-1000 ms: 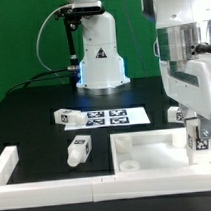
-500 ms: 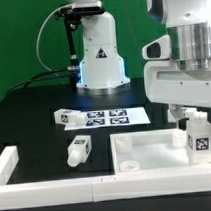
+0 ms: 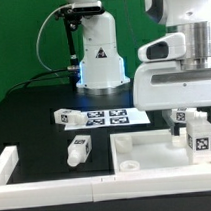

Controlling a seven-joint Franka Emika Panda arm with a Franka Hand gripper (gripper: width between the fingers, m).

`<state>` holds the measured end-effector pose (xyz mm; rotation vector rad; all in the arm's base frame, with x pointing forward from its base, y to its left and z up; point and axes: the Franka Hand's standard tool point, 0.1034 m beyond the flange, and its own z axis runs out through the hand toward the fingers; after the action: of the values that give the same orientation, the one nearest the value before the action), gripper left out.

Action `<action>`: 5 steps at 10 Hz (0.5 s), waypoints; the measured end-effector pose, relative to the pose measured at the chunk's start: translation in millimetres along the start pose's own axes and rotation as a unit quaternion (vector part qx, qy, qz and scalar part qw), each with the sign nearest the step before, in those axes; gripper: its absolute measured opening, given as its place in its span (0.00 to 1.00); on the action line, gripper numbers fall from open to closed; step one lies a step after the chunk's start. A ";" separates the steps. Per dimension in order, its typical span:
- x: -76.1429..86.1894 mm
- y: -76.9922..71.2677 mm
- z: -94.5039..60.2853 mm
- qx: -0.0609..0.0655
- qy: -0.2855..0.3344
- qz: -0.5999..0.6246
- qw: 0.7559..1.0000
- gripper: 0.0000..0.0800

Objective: Assemble one leg

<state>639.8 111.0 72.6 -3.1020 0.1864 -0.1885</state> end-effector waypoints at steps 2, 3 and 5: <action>-0.7 -0.7 0.5 0.001 0.000 -0.005 1.000 0.80; -0.8 -0.5 0.7 0.000 0.000 0.005 1.000 0.80; -0.9 -0.7 0.8 0.001 0.000 0.040 0.999 0.57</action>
Offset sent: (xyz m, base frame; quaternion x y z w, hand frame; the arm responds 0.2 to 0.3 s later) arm 0.0000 0.0000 0.0000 0.0000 0.0000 0.0000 1.0000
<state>639.1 111.8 71.7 -3.0851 0.3103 -0.1852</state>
